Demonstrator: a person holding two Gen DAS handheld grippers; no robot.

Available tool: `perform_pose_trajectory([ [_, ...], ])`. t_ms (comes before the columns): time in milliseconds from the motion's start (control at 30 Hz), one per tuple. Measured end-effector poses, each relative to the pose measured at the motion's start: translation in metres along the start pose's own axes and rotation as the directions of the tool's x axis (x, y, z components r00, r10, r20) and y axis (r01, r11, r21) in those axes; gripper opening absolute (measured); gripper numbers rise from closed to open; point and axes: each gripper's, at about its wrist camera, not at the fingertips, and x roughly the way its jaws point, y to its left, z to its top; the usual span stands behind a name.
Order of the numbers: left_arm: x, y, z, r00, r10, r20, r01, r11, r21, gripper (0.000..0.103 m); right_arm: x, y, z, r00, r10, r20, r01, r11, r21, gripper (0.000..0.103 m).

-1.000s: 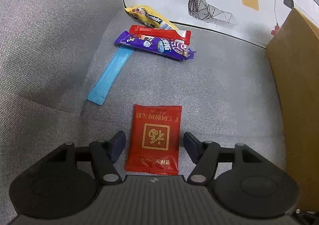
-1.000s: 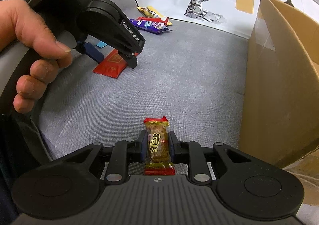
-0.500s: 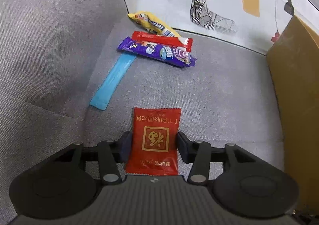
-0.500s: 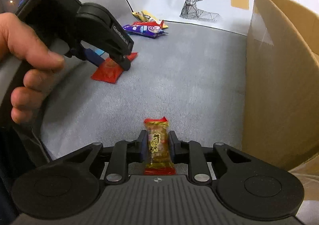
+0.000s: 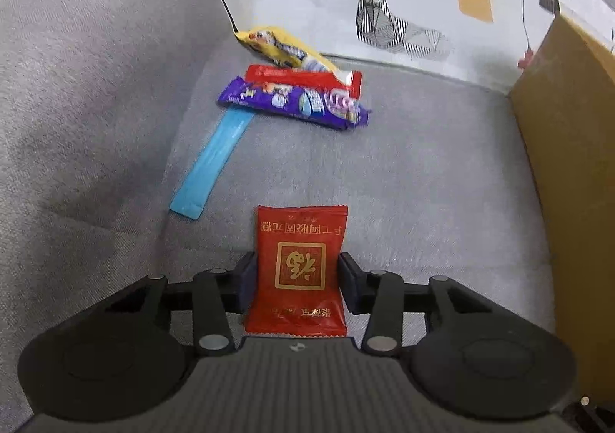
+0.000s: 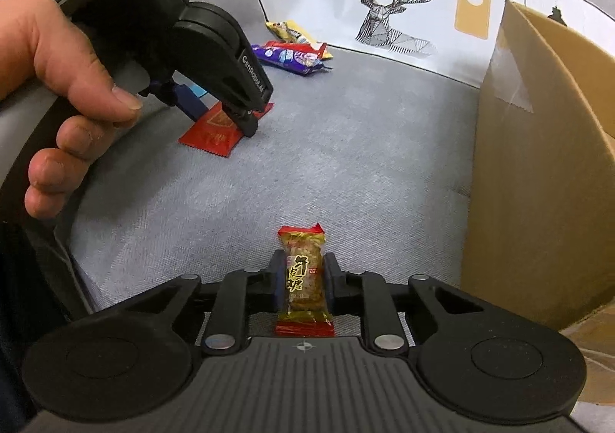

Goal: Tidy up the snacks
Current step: 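Lift the red packet with the left tool while the right tool lifts the gold candy toward the box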

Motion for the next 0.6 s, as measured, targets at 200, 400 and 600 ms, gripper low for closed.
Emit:
perform_pose_trajectory([
  [200, -0.018, -0.002, 0.004, 0.998, -0.037, 0.055, 0.038, 0.999, -0.026, 0.049, -0.034, -0.003, 0.008, 0.987, 0.015, 0.158, -0.017, 1.0, 0.015, 0.021],
  [400, -0.038, 0.0, 0.012, 0.991, -0.078, 0.112, 0.086, 0.994, -0.07, 0.049, -0.082, -0.017, 0.036, 0.958, -0.006, 0.287, 0.001, 1.0, 0.018, 0.021],
  [600, -0.056, -0.011, 0.018, 0.981, -0.074, 0.178, 0.084, 0.995, -0.051, 0.049, -0.13, -0.06, 0.085, 0.893, -0.039, 0.449, -0.001, 0.996, 0.088, 0.021],
])
